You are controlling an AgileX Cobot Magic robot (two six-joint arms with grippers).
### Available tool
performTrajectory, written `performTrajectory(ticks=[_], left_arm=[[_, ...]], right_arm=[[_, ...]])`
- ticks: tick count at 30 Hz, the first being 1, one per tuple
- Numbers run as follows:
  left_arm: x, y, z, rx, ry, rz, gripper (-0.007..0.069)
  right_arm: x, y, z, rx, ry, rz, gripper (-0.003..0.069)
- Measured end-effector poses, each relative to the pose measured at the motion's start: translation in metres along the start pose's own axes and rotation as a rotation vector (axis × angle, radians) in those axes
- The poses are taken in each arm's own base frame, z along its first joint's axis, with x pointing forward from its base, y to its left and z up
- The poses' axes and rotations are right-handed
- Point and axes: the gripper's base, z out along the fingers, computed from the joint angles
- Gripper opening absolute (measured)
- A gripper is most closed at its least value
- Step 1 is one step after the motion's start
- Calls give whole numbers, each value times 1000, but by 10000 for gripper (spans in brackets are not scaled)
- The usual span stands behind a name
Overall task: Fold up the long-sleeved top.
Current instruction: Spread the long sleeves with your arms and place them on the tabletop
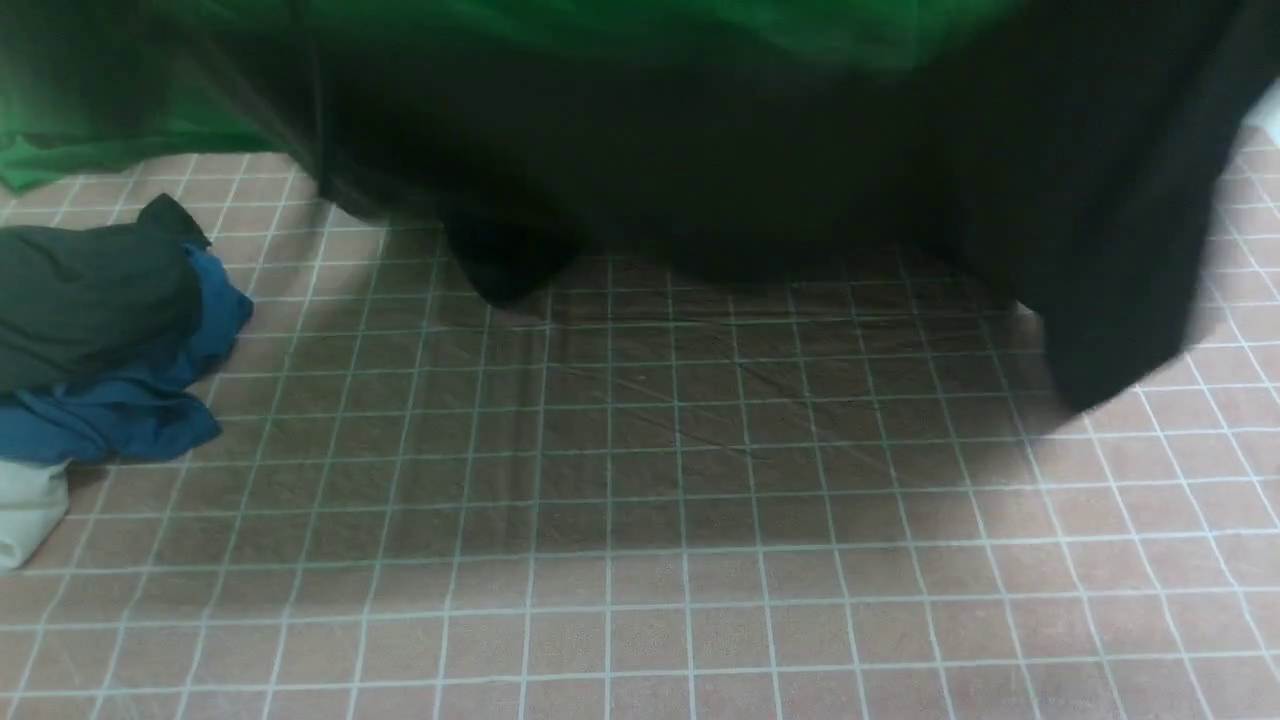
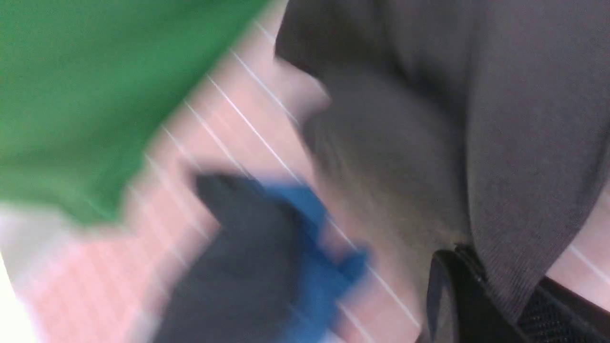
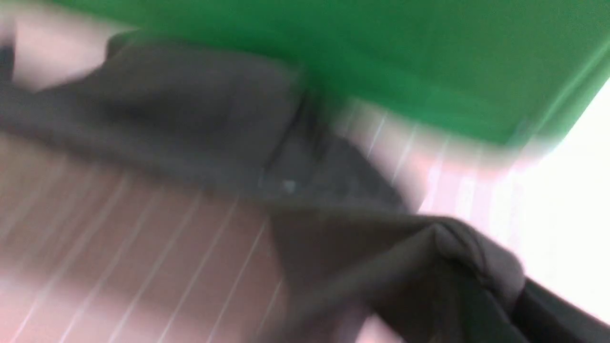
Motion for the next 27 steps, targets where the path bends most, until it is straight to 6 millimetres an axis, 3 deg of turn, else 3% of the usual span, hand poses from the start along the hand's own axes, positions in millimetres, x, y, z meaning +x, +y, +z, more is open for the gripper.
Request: performTrajectory(ticks=[2,4,6,11,17,22,23,24,27], left_arm=[[29,-25,15,51,60,-25,32],[44,-39,24,87,95,-34,32],[73,-66,39,160,167,-43,32],[106,-92,53,198,240,-25,32],[110,-91,53,153,215,-8,32],[106,-90,54,137,178,-14,32],[106,-90,54,138,178,-15,32],[106,-90,54,139,175,-18,32],[107,-90,54,142,183,-17,32]], right_arm=[[50,9,24,-81,155,63,42],[75,14,34,-127,227,91,42],[119,31,50,-242,343,135,42],[162,69,50,-458,444,138,44],[181,101,51,-575,544,72,107],[171,118,73,-571,453,52,358],[170,118,74,-565,445,49,380],[166,118,84,-524,443,30,452],[158,115,98,-427,441,-6,506]])
